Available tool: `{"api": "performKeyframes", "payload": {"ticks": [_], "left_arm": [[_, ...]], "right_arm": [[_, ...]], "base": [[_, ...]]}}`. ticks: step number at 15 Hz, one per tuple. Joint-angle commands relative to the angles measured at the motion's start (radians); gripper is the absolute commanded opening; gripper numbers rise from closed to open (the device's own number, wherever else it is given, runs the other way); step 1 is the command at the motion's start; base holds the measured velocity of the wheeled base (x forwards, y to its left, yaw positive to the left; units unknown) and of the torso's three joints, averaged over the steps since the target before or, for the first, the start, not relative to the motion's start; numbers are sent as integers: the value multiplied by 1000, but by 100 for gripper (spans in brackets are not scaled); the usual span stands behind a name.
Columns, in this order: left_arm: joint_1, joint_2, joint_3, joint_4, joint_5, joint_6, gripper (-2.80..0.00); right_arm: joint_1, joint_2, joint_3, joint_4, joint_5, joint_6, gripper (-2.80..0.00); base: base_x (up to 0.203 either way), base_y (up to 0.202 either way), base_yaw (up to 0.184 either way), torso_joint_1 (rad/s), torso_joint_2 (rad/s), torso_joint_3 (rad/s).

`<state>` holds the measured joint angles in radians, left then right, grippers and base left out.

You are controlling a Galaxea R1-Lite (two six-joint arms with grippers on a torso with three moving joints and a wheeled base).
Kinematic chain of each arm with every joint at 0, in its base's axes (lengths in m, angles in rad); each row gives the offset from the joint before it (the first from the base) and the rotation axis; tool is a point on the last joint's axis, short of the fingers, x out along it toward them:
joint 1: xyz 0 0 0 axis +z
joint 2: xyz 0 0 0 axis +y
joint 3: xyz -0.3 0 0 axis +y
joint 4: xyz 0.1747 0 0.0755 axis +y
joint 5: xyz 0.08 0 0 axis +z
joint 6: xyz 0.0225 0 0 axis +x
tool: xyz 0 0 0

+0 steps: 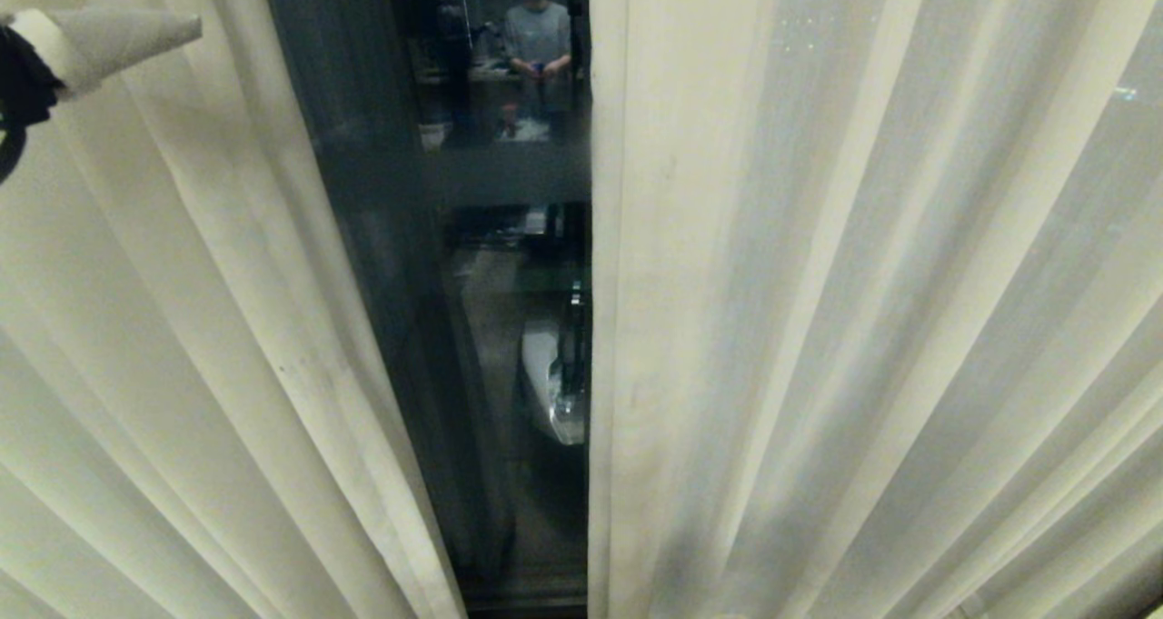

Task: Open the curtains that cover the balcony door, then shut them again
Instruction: Pull the inner curtains open on both sides

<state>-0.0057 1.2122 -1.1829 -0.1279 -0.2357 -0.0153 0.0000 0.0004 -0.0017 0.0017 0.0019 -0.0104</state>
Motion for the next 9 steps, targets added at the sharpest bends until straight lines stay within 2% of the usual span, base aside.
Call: {"api": "performKeyframes", "payload": {"ticks": [1,4,7,9], "left_arm": [[0,71,-34,-1,4,0,0],[1,134,-75,-5,6,1,0],[1,213,-79,-137,8,-2,0],[-2,249,-89,-175,34,-4,0]], "right_arm": [[0,1,0,0,0,0,-280],[0,1,0,0,1,0,-280],[0,1,0,0,0,0,-280],[0,1,0,0,0,0,-280]], "base": [[0,0,0,0,0,0],[0,0,0,0,0,0],[0,0,0,0,0,0],[0,0,0,0,0,0]]}}
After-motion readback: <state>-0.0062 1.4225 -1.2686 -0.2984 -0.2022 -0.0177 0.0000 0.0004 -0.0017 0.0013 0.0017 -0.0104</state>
